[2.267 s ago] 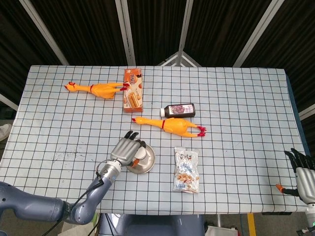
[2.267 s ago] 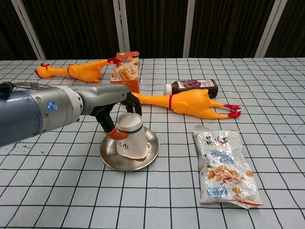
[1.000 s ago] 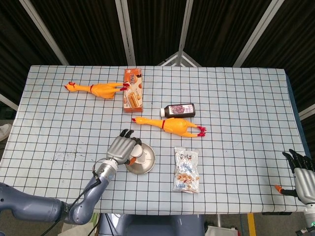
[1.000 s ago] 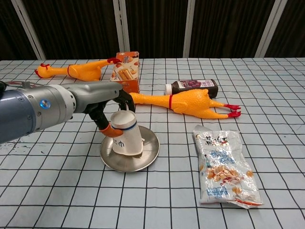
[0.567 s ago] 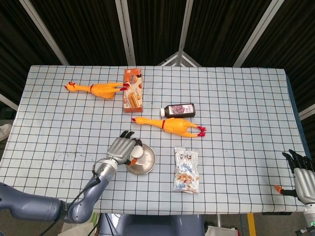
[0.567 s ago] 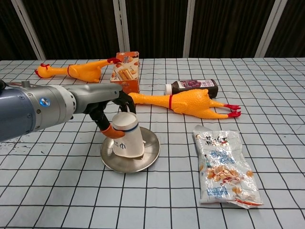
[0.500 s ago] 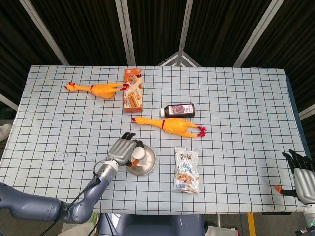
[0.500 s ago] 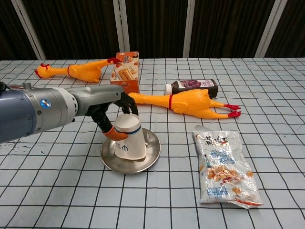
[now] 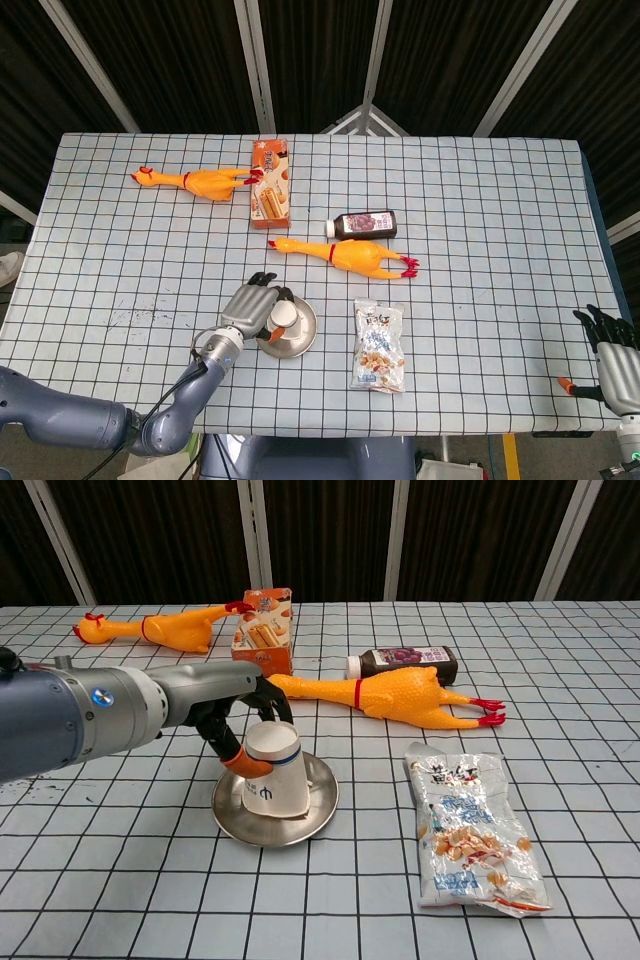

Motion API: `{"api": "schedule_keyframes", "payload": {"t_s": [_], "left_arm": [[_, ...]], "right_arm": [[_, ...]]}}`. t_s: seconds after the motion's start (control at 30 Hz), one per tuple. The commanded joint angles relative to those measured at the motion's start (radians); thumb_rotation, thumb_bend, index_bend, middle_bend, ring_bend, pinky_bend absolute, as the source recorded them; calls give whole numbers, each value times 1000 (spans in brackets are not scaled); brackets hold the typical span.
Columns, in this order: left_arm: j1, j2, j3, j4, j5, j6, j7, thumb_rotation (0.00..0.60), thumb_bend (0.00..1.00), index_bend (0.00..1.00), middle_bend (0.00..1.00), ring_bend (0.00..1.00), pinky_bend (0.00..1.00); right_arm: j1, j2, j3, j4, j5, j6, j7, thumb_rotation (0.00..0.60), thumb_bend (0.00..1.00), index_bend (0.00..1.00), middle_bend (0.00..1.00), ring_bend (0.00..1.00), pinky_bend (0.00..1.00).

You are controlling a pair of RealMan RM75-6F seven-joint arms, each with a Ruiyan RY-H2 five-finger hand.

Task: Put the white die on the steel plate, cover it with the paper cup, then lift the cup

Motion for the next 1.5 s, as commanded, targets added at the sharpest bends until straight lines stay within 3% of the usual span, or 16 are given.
{"api": "schedule_keyframes", "payload": {"t_s": [0.03,0.23,0.4,0.57,0.77,0.83,0.97,1.03,1.13,1.2,1.27,1.33,1.5], "left_arm": [[-11,-27,50,52,91,101,119,600,462,454,346,72,0],[15,-17,2,9,32,34,20,600,462,455,342,72,0],[5,-22,28,30,59,73,79,600,462,452,344,72,0],[19,-11,-8,1,18,8,0,600,463,457,344,72,0],[10,-34,50,58,128,79,83,600,467,457,347,72,0],[15,-40,48,46,110,73,77,600,467,456,346,72,0],[29,-7,-14,-20,-16,-45,-35,600,469,465,343,72,0],[23,10,-21,-18,-34,-68,-39,600,470,469,346,72,0],[5,2,9,28,36,3,33,600,470,473,352,72,0],[2,-28,48,71,138,84,90,600,470,473,353,72,0],[18,-64,69,94,202,127,83,600,470,473,353,72,0],[33,-69,58,75,197,93,27,600,471,474,353,72,0],[51,-7,-28,0,88,-90,-156,600,509,480,354,72,0]], "right_arm": [[0,0,0,0,0,0,0,600,124,133,45,52,0],[1,1,0,-2,6,-5,-2,600,124,133,45,52,0],[0,0,-1,-4,4,-2,-4,600,124,133,45,52,0],[2,0,0,-2,8,-7,-7,600,124,133,45,52,0],[0,1,0,-3,6,-2,-4,600,124,133,46,52,0],[1,1,0,-3,7,-3,-4,600,124,133,45,52,0],[1,1,0,-4,5,-4,-4,600,124,133,46,52,0],[1,1,0,-4,6,-3,-4,600,124,133,45,52,0],[1,2,0,-5,6,-3,-4,600,124,133,45,52,0],[1,2,0,-4,6,-4,-4,600,124,133,45,52,0],[2,1,0,-4,8,-8,-6,600,124,133,46,52,0],[3,1,-1,-5,11,-10,-8,600,125,133,46,52,0],[2,1,1,-7,13,-7,-8,600,124,132,46,52,0]]}}
